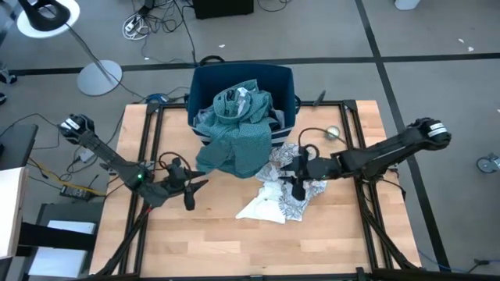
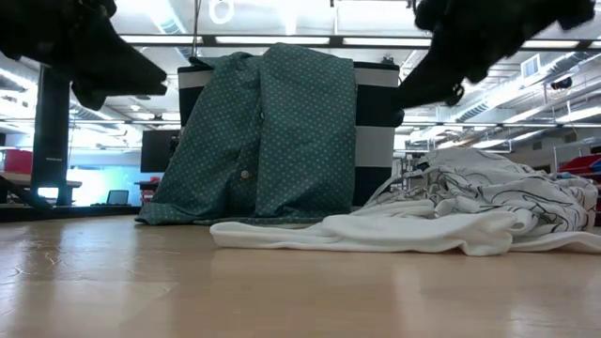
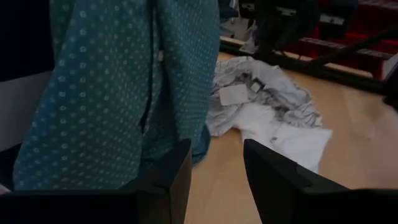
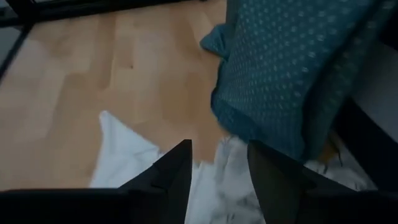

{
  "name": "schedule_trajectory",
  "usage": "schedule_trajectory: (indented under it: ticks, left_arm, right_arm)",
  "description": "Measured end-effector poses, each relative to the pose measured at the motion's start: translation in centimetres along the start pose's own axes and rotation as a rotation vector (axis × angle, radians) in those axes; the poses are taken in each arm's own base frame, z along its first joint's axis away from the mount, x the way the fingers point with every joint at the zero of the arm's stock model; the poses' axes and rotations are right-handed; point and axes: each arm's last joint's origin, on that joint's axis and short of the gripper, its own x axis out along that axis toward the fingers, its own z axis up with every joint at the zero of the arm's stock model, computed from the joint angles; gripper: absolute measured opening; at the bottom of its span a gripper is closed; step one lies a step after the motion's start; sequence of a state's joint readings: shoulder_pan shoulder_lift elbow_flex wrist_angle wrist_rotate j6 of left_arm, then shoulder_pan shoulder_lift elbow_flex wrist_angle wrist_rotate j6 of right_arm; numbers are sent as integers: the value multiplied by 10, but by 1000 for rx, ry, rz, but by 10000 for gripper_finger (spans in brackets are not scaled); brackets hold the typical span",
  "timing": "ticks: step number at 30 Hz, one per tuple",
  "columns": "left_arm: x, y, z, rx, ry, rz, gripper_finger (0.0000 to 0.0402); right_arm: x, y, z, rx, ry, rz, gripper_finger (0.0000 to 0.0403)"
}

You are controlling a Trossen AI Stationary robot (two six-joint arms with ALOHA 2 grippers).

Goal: Sort clothes
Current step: Put the green polo shirt into the blue laundry organizer

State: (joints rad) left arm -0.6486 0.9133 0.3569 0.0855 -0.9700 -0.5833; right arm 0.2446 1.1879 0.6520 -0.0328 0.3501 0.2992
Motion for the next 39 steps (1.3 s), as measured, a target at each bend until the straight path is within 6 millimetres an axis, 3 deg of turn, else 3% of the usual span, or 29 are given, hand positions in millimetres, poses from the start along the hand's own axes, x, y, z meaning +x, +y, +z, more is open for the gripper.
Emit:
schedule_trajectory:
  ticks: [12, 17, 22, 24, 27, 28, 33, 39]
  left_arm:
    - [1, 1, -2, 15, 2, 13, 151]
    - [1, 1, -2, 16, 0, 17, 151]
    - [1, 1, -2, 16, -2, 20, 151]
    - [1, 1, -2, 16, -2, 20, 151]
    - [1, 1, -2, 16, -2, 20, 151]
    - [1, 1, -2, 16, -2, 20, 151]
    - [1, 1, -1, 13, -3, 19, 151]
    - [1, 0, -1, 7, -7, 17, 151]
  right_arm:
    - [75, -36, -30, 37, -59, -206, 178]
    - [104, -40, -26, -23, -175, -195, 204]
    - [131, -33, -3, -89, -291, -203, 190]
    - [141, -24, 6, -138, -303, -177, 147]
    - [149, -6, 24, -225, -345, -130, 39]
    - [149, 0, 31, -266, -367, -123, 21]
    - [139, 21, 82, -437, -500, -139, 6]
    - [114, 18, 166, -651, -557, -221, 4]
